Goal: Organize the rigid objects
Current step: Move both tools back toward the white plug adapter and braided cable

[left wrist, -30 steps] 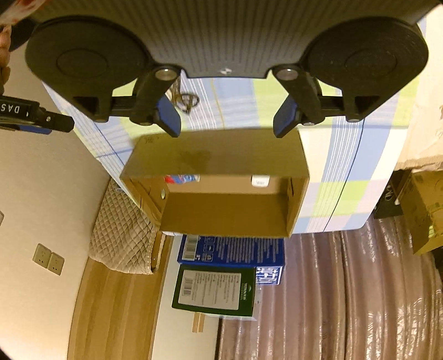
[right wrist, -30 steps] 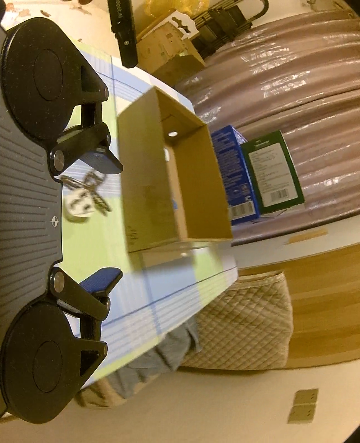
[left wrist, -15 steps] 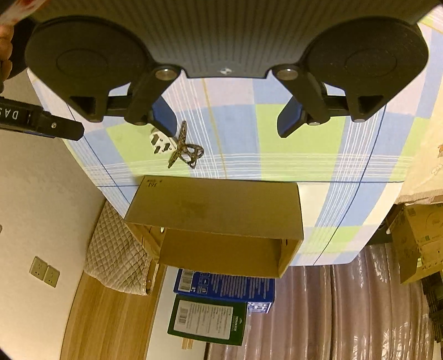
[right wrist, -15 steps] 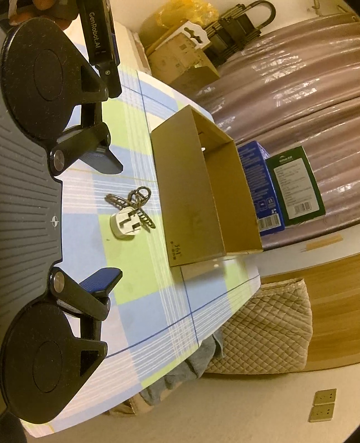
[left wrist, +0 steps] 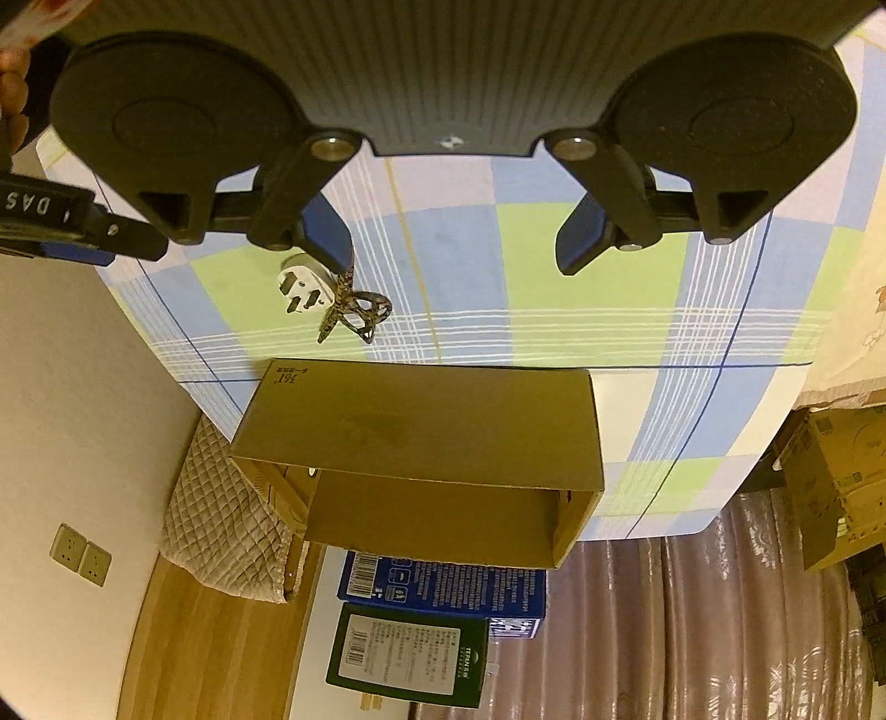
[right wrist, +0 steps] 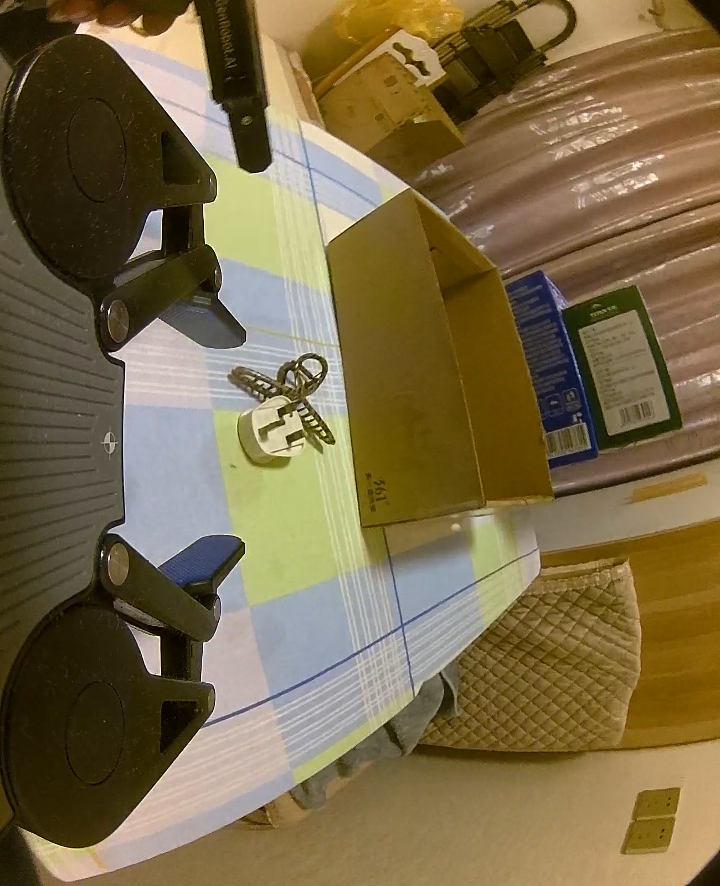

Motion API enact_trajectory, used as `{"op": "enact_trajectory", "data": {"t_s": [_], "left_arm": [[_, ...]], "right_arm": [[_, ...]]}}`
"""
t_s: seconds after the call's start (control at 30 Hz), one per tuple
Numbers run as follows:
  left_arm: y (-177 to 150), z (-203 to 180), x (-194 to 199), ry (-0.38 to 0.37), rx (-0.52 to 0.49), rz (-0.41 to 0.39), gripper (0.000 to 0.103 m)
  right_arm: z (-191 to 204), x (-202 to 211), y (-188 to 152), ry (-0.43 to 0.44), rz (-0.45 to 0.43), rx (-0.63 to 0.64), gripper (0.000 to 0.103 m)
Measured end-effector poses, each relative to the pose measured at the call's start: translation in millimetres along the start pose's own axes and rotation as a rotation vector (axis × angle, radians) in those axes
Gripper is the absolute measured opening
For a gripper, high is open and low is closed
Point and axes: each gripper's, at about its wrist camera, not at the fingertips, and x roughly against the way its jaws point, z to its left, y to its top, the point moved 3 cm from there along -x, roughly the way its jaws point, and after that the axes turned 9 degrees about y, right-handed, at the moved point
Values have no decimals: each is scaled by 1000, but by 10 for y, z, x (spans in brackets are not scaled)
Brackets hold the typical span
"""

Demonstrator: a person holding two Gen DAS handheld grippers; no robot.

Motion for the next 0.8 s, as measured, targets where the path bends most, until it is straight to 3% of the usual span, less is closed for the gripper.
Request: {"op": "enact_trajectory", "data": {"t_s": [0.67,0.8], "left_arm": [[18,-12,-963,-24,-67,56,77],[14,-42,-1107,-32,-70,65,77]], "right_arm": [[-209,-1166,-121,23,57,139,71],[-230,-1380,-100,15,65,169,66]]}}
